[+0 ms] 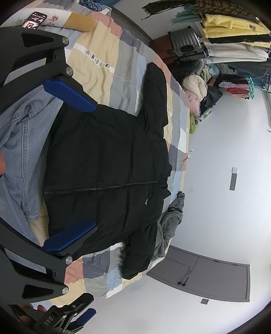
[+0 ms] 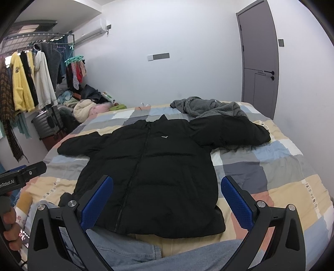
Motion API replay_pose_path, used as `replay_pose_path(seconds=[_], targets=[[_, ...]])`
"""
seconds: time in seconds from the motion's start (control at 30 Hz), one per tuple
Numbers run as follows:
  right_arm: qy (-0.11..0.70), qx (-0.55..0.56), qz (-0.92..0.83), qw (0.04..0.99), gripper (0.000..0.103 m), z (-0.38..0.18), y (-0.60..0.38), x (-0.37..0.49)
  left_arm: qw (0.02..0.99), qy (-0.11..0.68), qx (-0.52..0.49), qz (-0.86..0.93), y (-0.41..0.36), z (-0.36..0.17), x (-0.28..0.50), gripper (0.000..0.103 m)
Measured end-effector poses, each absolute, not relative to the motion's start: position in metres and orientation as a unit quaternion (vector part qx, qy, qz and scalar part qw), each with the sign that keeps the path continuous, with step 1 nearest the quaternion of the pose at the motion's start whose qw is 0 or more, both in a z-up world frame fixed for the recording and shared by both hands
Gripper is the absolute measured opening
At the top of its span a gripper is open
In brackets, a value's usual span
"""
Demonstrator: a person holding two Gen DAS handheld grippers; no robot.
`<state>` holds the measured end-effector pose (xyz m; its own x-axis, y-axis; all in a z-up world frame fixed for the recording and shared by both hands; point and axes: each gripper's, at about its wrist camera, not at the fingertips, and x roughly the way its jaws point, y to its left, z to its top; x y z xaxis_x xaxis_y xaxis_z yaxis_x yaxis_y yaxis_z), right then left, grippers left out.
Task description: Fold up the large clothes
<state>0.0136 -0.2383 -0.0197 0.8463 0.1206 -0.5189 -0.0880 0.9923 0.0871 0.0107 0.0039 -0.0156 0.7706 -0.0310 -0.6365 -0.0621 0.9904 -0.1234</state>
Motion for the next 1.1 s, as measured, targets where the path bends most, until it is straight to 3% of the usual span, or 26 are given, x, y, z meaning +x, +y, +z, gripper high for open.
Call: replay_pose_path(seconds=[0.57,1.1], targets=[[0.284,0.041,0.054,0.956,0.103,-0.026,-0.249,0.043,0.940,0.335,-0.064,0.003,-0.001,-0.016,0.039,0.103],[0.298,0.058,0.010,0.953,0.103,-0.041,-0.289,0.119,0.947,0.318,-0.037,-0.016,-0.008,-0.023,0.131,0.103]])
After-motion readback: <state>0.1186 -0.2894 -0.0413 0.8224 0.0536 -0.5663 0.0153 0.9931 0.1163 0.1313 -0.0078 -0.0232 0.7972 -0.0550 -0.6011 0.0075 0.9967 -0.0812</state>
